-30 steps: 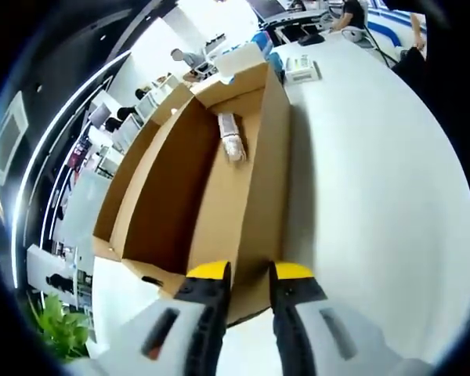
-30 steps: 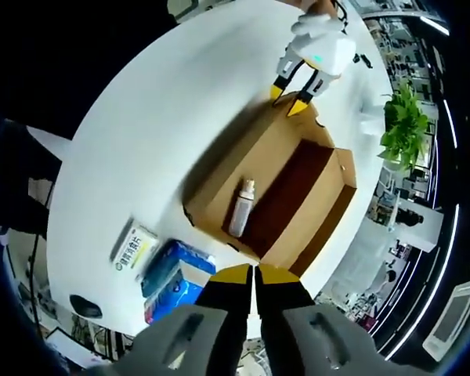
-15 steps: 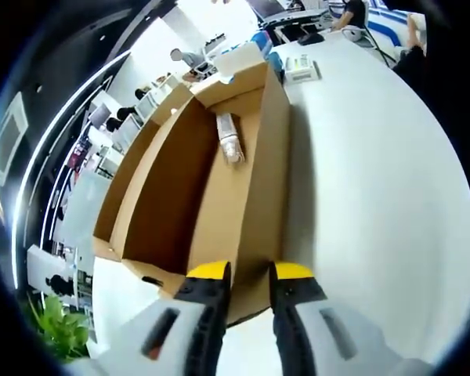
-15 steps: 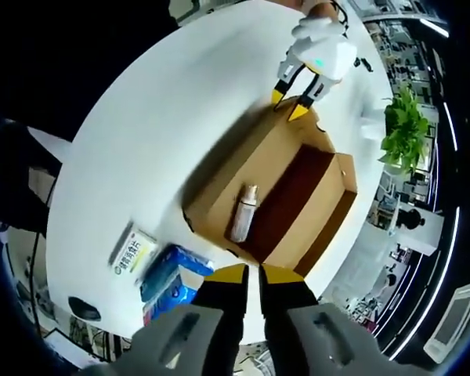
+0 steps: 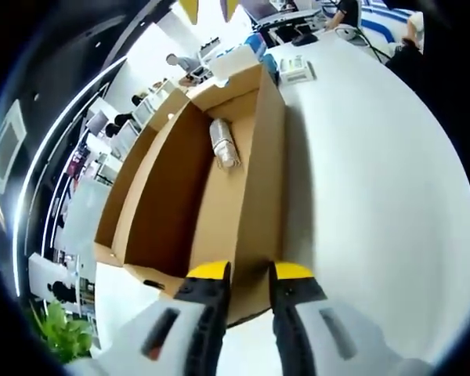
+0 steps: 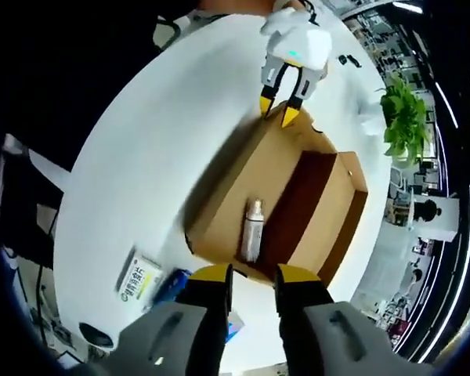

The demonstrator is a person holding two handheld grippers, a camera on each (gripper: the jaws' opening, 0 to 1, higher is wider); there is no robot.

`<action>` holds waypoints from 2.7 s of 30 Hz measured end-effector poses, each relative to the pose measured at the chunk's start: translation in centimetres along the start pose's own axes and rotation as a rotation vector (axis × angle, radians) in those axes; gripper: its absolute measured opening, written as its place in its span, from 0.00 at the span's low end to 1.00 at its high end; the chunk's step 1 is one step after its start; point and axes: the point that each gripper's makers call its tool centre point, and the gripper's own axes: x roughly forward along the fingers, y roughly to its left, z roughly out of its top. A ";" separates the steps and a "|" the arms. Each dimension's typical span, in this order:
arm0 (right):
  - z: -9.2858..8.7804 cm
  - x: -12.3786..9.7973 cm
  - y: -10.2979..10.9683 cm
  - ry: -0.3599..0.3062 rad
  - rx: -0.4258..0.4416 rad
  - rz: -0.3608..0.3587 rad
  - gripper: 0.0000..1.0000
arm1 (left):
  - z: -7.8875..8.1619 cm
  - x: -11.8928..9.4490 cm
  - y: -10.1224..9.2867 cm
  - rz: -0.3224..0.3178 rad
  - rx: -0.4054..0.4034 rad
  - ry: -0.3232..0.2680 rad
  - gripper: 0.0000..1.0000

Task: Operate the shoe box by opening the lid, removing the specified soft item, and placing it in the target area until the item is outside and the box remains undamaged.

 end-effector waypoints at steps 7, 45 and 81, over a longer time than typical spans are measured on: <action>0.2 0.9 -0.2 -0.028 0.052 0.029 0.26 | 0.0 0.0 0.0 -0.007 0.021 -0.006 0.19; 0.6 9.6 -2.4 -0.048 0.285 0.118 0.42 | 0.2 -0.3 -0.6 -0.084 0.146 -0.048 0.14; -2.2 19.0 0.8 0.029 0.335 0.288 0.40 | 0.3 -0.5 -0.9 -0.096 0.147 -0.063 0.15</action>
